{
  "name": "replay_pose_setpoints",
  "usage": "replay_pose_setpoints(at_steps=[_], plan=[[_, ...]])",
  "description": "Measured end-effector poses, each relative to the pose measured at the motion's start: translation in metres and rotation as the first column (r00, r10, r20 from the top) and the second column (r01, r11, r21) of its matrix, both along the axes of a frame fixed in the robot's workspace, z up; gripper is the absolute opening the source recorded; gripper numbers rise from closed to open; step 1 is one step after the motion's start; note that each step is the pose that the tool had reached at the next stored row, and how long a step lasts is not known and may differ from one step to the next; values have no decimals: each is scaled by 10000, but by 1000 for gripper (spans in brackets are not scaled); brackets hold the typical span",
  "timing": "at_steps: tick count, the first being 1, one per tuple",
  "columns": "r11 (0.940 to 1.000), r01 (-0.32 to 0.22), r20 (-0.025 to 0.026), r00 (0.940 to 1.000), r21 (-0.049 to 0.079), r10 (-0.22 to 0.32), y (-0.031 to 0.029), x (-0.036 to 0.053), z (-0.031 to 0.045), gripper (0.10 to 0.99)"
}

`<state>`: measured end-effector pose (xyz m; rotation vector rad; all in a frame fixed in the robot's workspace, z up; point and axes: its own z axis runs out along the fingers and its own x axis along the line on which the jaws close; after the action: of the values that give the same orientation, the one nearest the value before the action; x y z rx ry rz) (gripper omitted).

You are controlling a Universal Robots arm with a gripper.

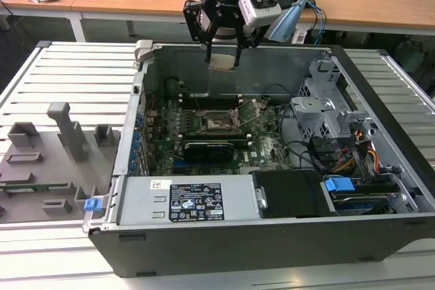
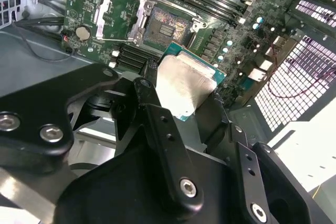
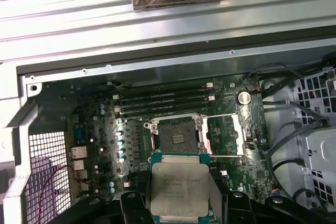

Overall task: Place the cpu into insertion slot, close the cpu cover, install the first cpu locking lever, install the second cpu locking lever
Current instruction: 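Place the cpu into insertion slot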

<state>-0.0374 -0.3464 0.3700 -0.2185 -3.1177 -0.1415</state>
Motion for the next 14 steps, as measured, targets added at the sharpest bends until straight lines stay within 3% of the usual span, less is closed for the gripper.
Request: replay_pose_setpoints(at_steps=[14], plan=[[9984,574,0,9984,0,-574,0,-2,0,537]])
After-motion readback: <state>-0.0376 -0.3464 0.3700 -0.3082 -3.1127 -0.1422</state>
